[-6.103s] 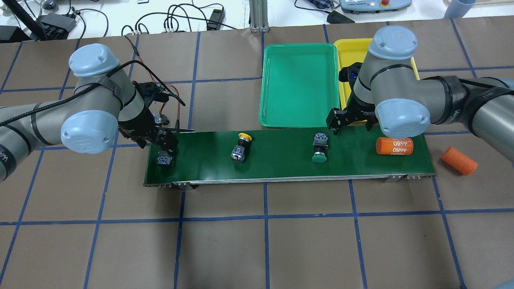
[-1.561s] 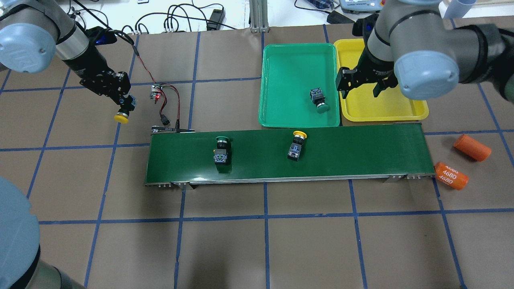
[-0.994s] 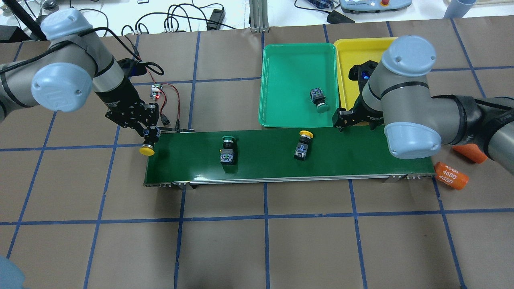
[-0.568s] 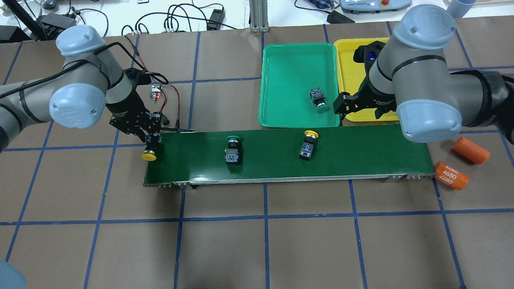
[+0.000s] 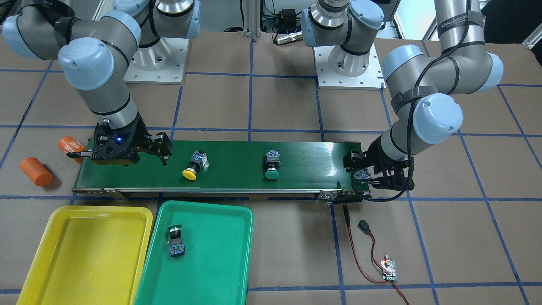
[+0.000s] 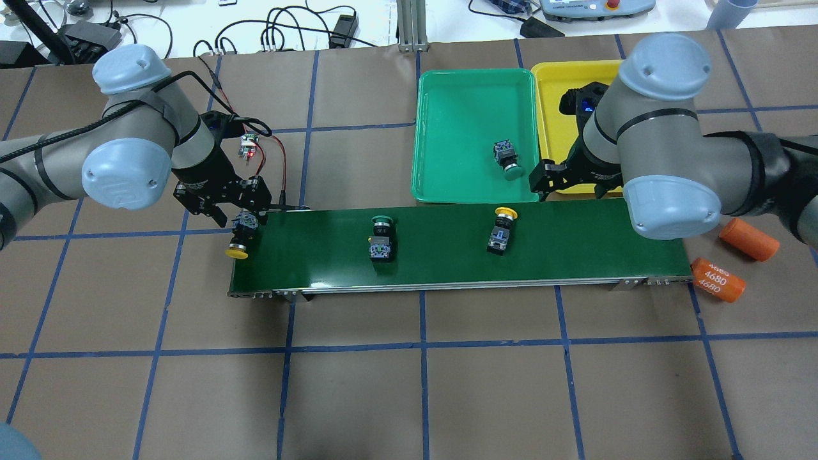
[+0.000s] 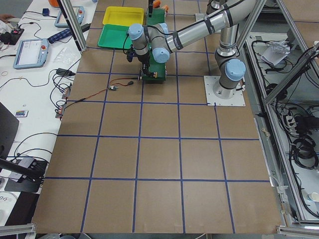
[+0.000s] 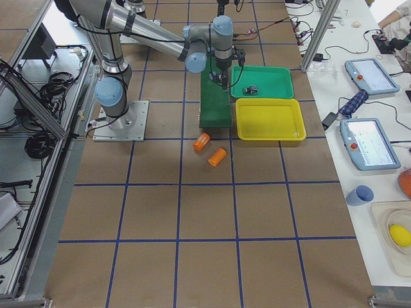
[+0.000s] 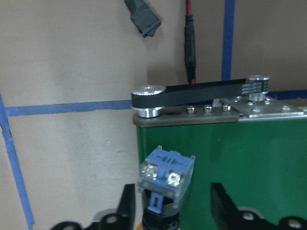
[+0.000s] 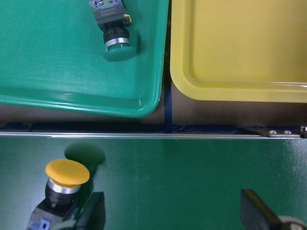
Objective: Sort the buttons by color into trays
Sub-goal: 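Release the yellow button and lift the left gripper while the right lowers onto it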
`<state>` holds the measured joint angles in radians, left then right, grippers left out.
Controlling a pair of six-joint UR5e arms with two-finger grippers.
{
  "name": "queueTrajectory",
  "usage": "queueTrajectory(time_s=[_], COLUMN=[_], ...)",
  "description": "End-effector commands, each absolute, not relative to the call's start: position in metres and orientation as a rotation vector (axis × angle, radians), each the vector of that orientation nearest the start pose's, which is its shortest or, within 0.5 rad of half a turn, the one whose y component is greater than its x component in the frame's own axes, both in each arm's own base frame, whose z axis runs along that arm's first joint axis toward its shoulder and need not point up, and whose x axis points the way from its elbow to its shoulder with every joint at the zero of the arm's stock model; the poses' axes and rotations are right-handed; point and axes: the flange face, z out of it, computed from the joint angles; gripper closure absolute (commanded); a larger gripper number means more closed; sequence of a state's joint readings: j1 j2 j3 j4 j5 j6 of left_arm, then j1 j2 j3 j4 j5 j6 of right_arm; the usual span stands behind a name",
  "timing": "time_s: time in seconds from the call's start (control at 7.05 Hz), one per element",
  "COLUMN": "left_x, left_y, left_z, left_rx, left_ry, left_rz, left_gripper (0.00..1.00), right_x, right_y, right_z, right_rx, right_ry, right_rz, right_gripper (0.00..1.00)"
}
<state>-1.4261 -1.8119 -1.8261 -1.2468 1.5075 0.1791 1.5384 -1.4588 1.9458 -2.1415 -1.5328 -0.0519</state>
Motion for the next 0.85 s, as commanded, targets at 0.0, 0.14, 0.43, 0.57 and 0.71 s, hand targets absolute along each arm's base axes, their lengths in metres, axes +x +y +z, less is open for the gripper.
queueTrajectory(time_s=[0.0, 0.14, 0.43, 0.57, 0.71], left_x=[-0.065, -0.065, -0.064, -0.057, -0.059], left_y=[-0.537, -0.536, -0.527, -0.524, -0.520], left_z=[0.287, 0.291, 0.343, 0.369, 0.402], left_rx=[0.042, 0.043, 0.056, 0.061, 0.067], left_ry=[3.237, 3.233, 3.198, 3.121, 3.122], left_rz=[0.230, 0.223, 0.127, 0.078, 0.049], left_gripper=[0.00, 0.00, 0.00, 0.00, 0.00], right_x=[0.119, 0.119, 0.121, 0.121, 0.123], right_y=[-0.509, -0.510, -0.506, -0.506, -0.505], right_z=[0.289, 0.289, 0.281, 0.281, 0.279], right_rx=[-0.044, -0.040, -0.032, -0.032, -0.032], right_ry=[3.107, 3.106, 3.104, 3.103, 3.098], right_rz=[-0.086, -0.098, -0.072, -0.072, -0.067], right_gripper=[0.03, 0.02, 0.02, 0.02, 0.02])
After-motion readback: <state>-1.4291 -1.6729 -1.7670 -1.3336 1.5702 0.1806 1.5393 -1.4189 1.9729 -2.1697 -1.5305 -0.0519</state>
